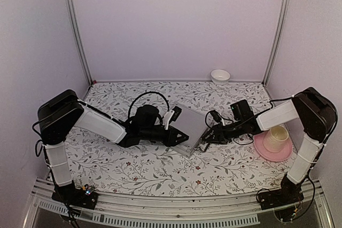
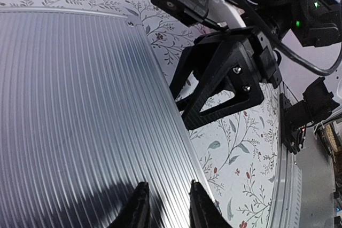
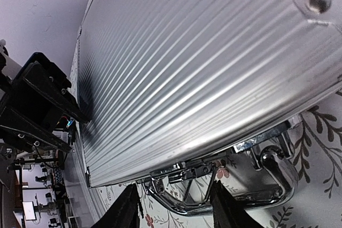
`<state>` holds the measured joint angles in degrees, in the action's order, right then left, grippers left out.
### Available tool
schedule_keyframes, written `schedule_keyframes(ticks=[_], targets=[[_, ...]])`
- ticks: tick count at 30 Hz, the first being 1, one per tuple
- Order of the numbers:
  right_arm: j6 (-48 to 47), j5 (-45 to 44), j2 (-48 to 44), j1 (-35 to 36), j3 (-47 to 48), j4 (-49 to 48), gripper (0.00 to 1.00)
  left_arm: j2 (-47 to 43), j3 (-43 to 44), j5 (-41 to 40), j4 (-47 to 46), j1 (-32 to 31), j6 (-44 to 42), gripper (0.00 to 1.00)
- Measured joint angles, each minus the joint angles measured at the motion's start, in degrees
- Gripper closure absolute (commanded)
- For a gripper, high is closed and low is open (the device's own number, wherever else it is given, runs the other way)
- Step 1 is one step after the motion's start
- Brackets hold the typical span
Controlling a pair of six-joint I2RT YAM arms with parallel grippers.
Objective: Pack up texas hold em set
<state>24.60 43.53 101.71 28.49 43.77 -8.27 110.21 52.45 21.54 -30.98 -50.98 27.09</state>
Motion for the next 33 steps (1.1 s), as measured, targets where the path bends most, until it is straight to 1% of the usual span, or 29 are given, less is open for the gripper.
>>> schedule_keyframes(ticks=[10, 33], targets=[[2.67, 1.16, 0.00, 0.00, -0.02, -2.91, 0.54, 0.00, 0.02, -0.02, 0.00, -0.02, 0.00, 0.73], [6.82, 2.21, -0.39, -0.02, -1.36, -6.29, 0.54, 0.00, 0.04, 0.02, -0.02, -0.02, 0.48, 0.74]])
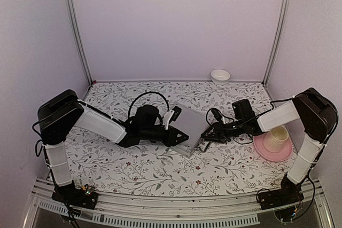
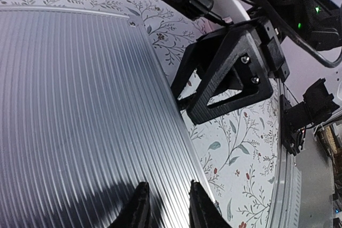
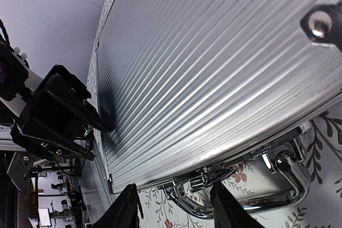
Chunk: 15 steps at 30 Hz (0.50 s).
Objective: Pack up texas hold em set
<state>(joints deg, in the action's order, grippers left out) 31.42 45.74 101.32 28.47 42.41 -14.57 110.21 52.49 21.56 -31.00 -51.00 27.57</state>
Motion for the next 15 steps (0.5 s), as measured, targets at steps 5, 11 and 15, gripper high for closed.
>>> schedule_keyframes(ticks=[5, 11, 15], targets=[[0.76, 0.61, -0.90, 0.00, -0.09, 0.07, 0.54, 0.00, 0.00, 0.00, 0.00, 0.00, 0.15, 0.74], [0.96, 1.14, -0.90, 0.00, -0.09, 0.02, 0.54, 0.00, 0.00, 0.02, -0.02, 0.00, 0.17, 0.74], [1.18, 1.27, -0.90, 0.00, -0.09, -0.07, 0.54, 0.00, 0.00, 0.02, -0.02, 0.00, 0.20, 0.74]])
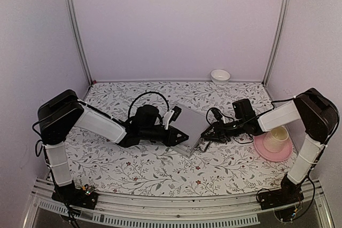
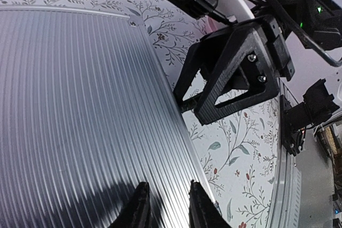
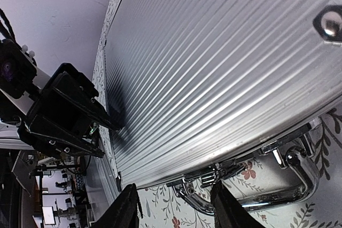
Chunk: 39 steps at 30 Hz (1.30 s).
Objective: Pack up texas hold em set
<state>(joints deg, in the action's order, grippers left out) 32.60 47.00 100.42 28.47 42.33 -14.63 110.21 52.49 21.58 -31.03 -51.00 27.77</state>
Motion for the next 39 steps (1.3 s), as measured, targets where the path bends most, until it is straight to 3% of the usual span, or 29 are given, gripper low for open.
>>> schedule_keyframes(ticks=[39], targets=[[3.10, 0.33, 0.04, 0.13, 0.02, -0.63, 0.54, 0.00, 0.00, 0.22, -0.02, 0.00, 0.20, 0.74]])
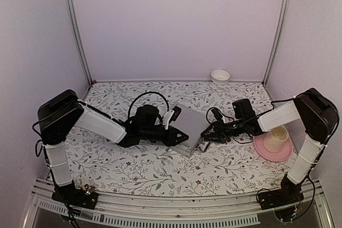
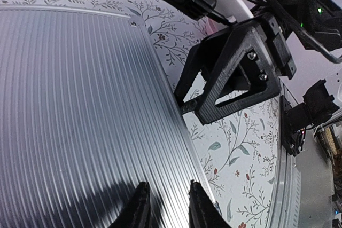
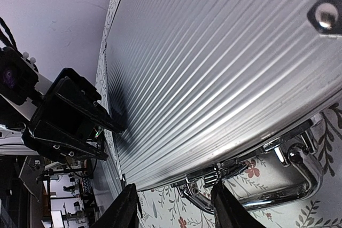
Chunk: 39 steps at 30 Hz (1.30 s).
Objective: Pack up texas hold em set
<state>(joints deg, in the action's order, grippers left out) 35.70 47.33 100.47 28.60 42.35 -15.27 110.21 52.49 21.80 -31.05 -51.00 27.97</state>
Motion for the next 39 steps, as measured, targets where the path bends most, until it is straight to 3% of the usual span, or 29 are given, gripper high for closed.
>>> schedule_keyframes(ticks=[19, 31, 39], targets=[[1.77, 0.17, -0.68, 0.00, 0.00, 0.17, 0.53, 0.00, 0.00, 0.00, 0.00, 0.00, 0.02, 0.74], [1.79, 2.62, -2.91, 0.52, 0.44, -5.38, 0.53, 0.00, 0.00, 0.00, 0.00, 0.00, 0.00, 0.74], [-2.49, -1.64, -8.87, 0.52, 0.00, 1.95, 0.50, -0.20, -0.59, -0.31, -0.74, 0.00, -0.02, 0.74]])
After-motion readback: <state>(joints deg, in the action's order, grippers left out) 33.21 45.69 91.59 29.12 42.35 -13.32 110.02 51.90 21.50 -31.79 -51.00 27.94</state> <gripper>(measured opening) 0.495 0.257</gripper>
